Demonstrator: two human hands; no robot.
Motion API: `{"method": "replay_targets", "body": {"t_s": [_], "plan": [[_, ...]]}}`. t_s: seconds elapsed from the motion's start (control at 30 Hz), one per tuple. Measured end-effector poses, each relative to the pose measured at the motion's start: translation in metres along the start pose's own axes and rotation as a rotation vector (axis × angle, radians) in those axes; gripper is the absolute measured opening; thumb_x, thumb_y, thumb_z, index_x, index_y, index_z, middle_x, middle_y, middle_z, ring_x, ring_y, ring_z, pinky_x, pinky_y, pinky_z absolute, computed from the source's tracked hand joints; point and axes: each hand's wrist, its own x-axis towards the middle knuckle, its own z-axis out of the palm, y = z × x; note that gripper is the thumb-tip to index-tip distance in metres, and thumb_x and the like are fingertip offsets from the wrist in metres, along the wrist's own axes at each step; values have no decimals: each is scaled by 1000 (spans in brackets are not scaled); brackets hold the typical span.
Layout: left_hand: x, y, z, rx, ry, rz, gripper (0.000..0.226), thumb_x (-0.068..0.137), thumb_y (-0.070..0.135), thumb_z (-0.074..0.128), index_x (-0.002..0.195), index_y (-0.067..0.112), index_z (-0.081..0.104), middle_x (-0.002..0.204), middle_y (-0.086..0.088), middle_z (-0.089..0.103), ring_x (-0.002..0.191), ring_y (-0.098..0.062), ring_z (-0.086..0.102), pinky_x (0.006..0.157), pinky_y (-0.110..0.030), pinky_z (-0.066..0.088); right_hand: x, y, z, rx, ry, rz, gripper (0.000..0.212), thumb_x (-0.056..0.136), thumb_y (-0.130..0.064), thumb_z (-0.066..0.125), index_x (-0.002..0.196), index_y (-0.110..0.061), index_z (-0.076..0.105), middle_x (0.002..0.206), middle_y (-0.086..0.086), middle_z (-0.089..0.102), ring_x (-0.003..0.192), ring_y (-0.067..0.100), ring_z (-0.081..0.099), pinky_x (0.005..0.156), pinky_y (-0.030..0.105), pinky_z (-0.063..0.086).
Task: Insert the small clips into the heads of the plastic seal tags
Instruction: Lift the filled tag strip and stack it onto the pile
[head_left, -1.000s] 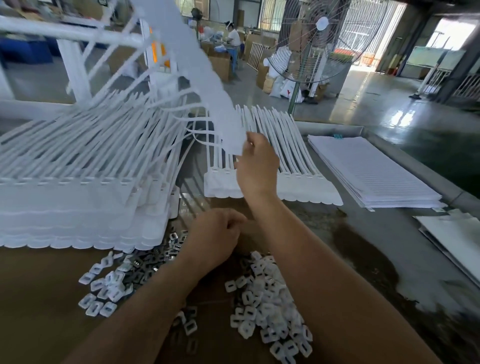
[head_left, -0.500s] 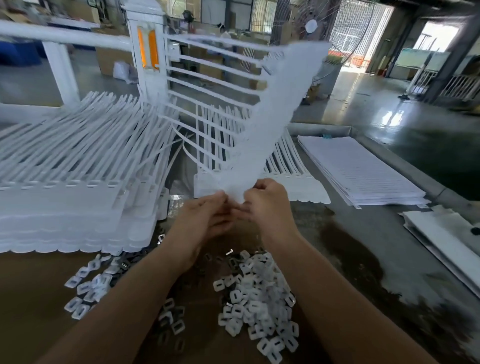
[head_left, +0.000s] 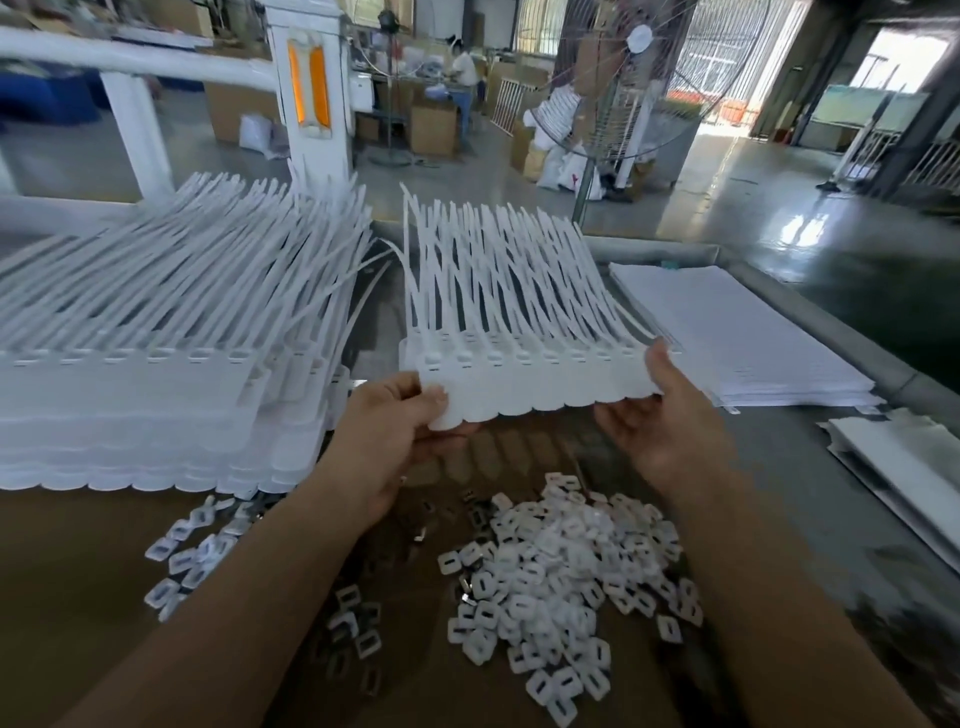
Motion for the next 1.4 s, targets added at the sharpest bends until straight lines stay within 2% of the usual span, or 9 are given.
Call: {"method": "replay_targets", "body": {"t_s": [0.23, 0.33, 0.43, 0.5, 0.67, 0.83, 1.03, 1.23, 1.4], "plan": [[2, 4, -10, 364, 164, -2, 19, 84, 6, 52, 65, 7, 54, 38, -2, 53, 30, -8, 43, 32, -15, 32, 26, -29, -58, -211, 127, -61, 15, 86, -17, 62, 100, -13, 58, 86, 1, 63, 70, 11, 62, 45, 19, 52], [3, 2, -8, 595, 250, 32, 5, 81, 11, 58, 85, 13, 56, 50, 3, 60, 27, -4, 46, 30, -12, 30, 29, -25, -65, -486, 101, -120, 26, 85, -6, 62, 109, -11, 59, 97, 5, 62, 79, 17, 58, 56, 25, 54], [0, -5, -10, 995, 279, 186, 46, 76, 22, 69, 117, 24, 50, 91, 1, 60, 55, -10, 60, 57, -21, 45, 28, -18, -65, -795, 184, -257, 29, 86, -5, 61, 115, -8, 60, 99, 7, 59, 87, 21, 56, 79, 34, 50], [-3, -8, -10, 1158, 294, 260, 52, 75, 31, 70, 122, 23, 52, 93, 2, 60, 75, -12, 54, 73, -26, 41, 29, -15, -66, -898, 203, -339, 29, 87, -6, 59, 116, -8, 59, 97, 5, 58, 88, 18, 54, 80, 31, 44], [-1, -14, -12, 1293, 247, 399, 44, 76, 28, 70, 118, 22, 58, 108, 3, 53, 93, -16, 53, 80, -26, 39, 36, -12, -74, -1001, 192, -353, 27, 88, -7, 59, 115, -8, 58, 89, 1, 57, 81, 17, 54, 74, 30, 43], [-2, -21, -9, 1356, -61, 623, 33, 86, 1, 53, 110, 20, 67, 116, 5, 58, 112, -12, 46, 93, -15, 26, 41, -11, -79, -1112, 221, -381, 26, 86, -10, 62, 112, -8, 60, 97, 5, 59, 91, 22, 56, 90, 41, 47], [-1, -24, -7, 1478, -197, 623, 53, 88, -4, 40, 126, 31, 53, 142, 14, 38, 130, -10, 30, 108, -24, 18, 43, -11, -81, -1199, 221, -395, 29, 87, -16, 60, 116, -10, 59, 105, 4, 61, 91, 17, 52, 86, 33, 43], [0, -33, -2, 1489, -214, 614, 52, 93, -1, 36, 139, 24, 36, 150, 7, 24, 138, -9, 15, 108, -15, 1, 33, -11, -73, -1252, 211, -493, 29, 90, -18, 56, 118, -11, 59, 106, 4, 61, 91, 16, 51, 79, 23, 33], [1, -31, 0, 1420, -162, 593, 46, 95, 5, 38, 138, 19, 37, 151, 0, 20, 140, -12, 12, 104, -11, -3, 33, -8, -68, -1134, 239, -561, 39, 91, -15, 54, 130, -12, 51, 127, 5, 57, 116, 19, 51, 88, 20, 31]]}}
